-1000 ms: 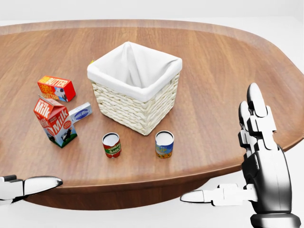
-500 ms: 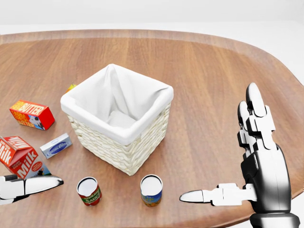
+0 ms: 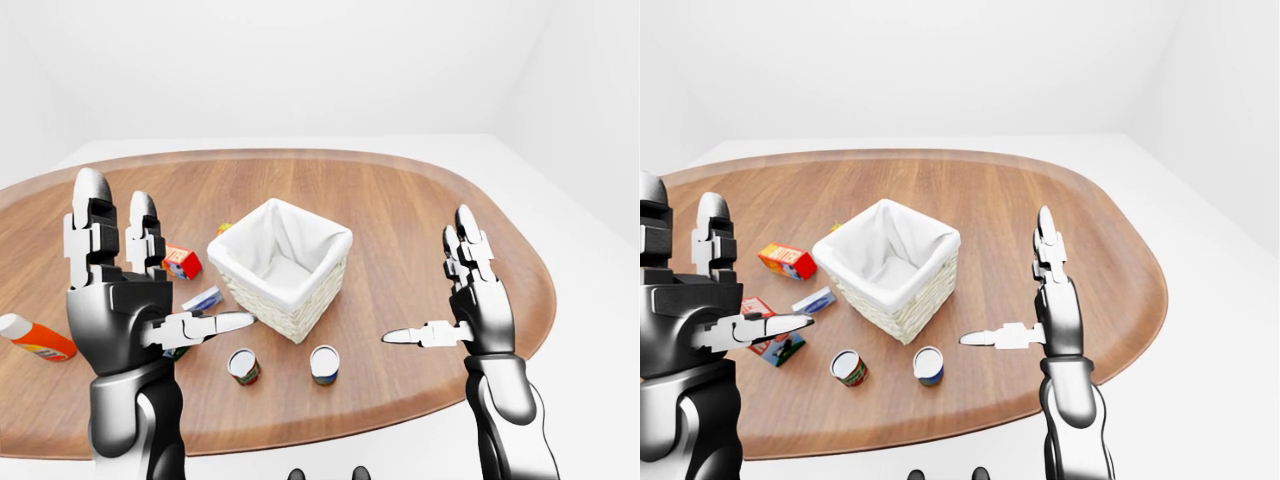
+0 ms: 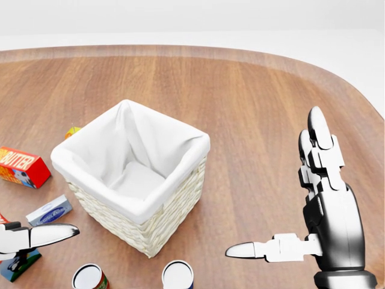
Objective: Pick up the alphabet soup, and put it in the basket.
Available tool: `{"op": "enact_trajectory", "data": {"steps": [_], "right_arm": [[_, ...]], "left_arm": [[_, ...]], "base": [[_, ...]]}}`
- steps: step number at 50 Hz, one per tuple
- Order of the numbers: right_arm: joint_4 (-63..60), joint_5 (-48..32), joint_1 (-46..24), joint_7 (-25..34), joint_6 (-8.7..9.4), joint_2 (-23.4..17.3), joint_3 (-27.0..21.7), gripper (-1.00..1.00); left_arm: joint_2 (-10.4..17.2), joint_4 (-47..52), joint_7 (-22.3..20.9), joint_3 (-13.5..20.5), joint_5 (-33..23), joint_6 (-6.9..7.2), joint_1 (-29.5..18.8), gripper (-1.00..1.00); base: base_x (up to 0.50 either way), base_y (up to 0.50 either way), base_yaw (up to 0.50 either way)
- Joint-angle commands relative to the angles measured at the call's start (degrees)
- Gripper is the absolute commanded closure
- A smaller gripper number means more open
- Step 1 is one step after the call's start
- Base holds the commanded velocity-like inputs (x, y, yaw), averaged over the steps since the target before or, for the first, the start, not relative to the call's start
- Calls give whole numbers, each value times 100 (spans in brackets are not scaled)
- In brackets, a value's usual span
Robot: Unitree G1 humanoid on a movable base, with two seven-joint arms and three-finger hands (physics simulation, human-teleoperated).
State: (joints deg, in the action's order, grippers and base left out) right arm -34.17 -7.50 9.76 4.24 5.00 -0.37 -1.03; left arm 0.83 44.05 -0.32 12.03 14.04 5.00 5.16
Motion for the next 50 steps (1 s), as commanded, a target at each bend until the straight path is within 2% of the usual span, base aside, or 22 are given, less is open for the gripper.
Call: {"op": "enact_trajectory", "data": {"steps": [1,9,40,46,50], "right_arm": [[3,-52,12,-2,0,-2,24,-100],[80,-118,24,-9,0,-8,27,-100],[1256,-976,128,49,0,-97,585,-100],[1548,-1100,144,37,-114,-113,719,-100],[1590,-1147,157,49,-124,-120,761,-100]], "left_arm": [[2,31,-5,23,17,0,11,-100],[2,6,-9,28,15,0,7,-100],[1,21,-15,26,-5,0,10,-100],[0,52,-16,30,0,0,21,-100],[-3,51,-13,27,-2,0,19,-100]], "base": [[2,0,0],[0,0,0],[0,0,0],[0,0,0],[0,0,0]]}}
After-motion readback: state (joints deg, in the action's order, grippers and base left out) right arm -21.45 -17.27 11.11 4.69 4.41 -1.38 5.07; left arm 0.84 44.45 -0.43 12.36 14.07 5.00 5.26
